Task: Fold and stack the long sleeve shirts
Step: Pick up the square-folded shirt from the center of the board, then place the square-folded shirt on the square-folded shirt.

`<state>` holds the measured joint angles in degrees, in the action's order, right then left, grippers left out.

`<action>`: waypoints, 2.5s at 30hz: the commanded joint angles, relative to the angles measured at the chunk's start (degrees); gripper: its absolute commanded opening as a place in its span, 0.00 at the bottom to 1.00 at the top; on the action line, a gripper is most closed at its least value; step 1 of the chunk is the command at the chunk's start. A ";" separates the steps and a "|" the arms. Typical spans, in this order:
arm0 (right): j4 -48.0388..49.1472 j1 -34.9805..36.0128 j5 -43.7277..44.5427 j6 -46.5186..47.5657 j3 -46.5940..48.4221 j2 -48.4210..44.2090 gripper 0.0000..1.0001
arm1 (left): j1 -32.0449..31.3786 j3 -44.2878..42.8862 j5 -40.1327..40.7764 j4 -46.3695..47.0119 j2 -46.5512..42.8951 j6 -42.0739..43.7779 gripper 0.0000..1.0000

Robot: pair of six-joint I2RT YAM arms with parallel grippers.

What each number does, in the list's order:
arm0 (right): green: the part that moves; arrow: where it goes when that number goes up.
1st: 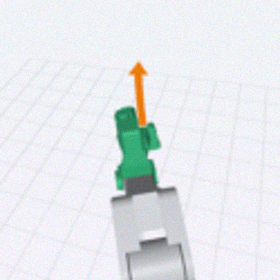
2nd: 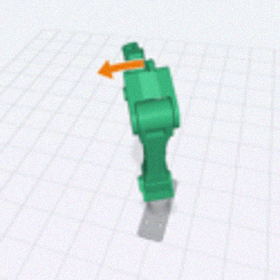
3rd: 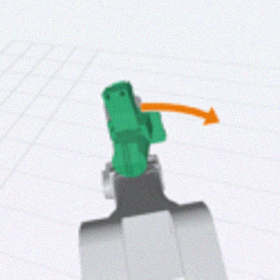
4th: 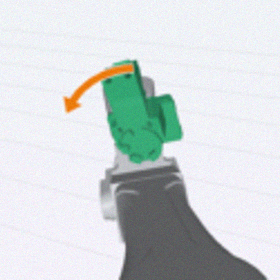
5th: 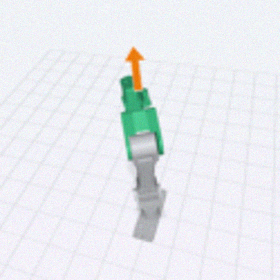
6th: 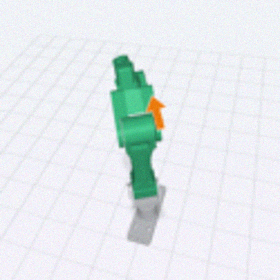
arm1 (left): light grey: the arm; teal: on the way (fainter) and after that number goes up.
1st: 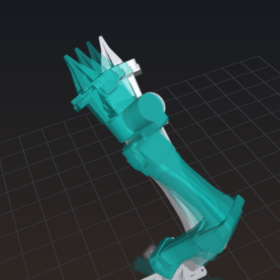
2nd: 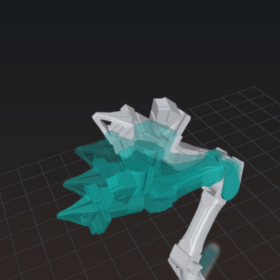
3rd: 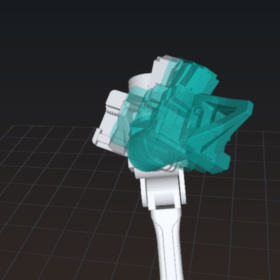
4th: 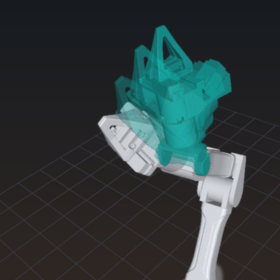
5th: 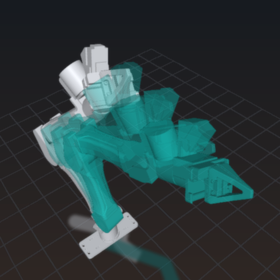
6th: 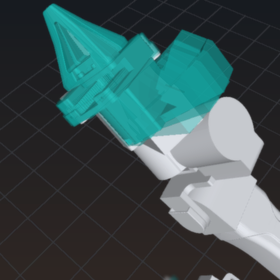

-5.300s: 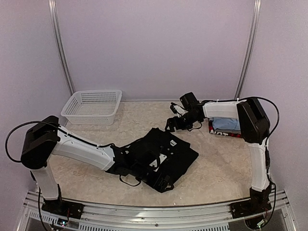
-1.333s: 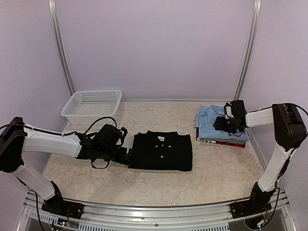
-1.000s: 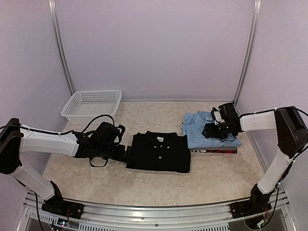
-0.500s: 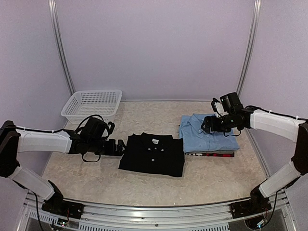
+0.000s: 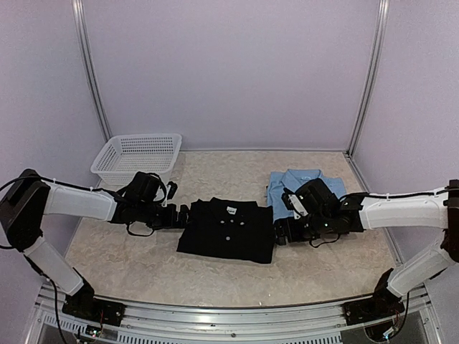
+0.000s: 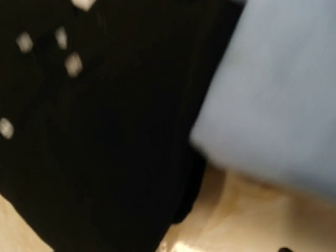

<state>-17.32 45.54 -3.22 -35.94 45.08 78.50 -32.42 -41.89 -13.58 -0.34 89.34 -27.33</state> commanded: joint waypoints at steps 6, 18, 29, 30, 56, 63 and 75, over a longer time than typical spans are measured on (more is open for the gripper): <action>17.12 3.15 -3.09 -11.00 -6.81 6.84 0.85 | 1.52 0.10 -0.78 5.49 2.89 0.50 0.99; 25.18 3.14 -5.33 -14.47 -4.54 19.01 0.81 | 4.44 2.78 -8.02 9.92 5.58 -0.63 0.99; 31.30 3.11 -9.74 -15.55 -3.42 24.47 0.67 | 4.74 4.04 -16.16 13.81 12.14 -2.84 0.74; 31.56 3.10 -9.70 -15.55 -3.35 24.58 0.66 | 4.72 4.59 -16.82 14.83 12.60 -3.42 0.70; 20.41 1.06 -10.17 -2.53 6.02 14.47 0.00 | -1.28 -3.75 -15.71 14.10 1.45 -9.39 0.00; 13.10 -3.29 -10.46 0.73 7.70 5.79 0.00 | -3.89 -14.89 -10.42 4.20 -3.37 -7.87 0.00; -4.24 -18.41 -4.94 9.47 11.39 -5.77 0.00 | -10.79 -38.54 -7.14 5.17 14.92 -8.19 0.00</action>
<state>-13.65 32.36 -10.50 -31.03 55.55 74.96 -40.25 -73.45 -22.59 4.10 97.47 -35.79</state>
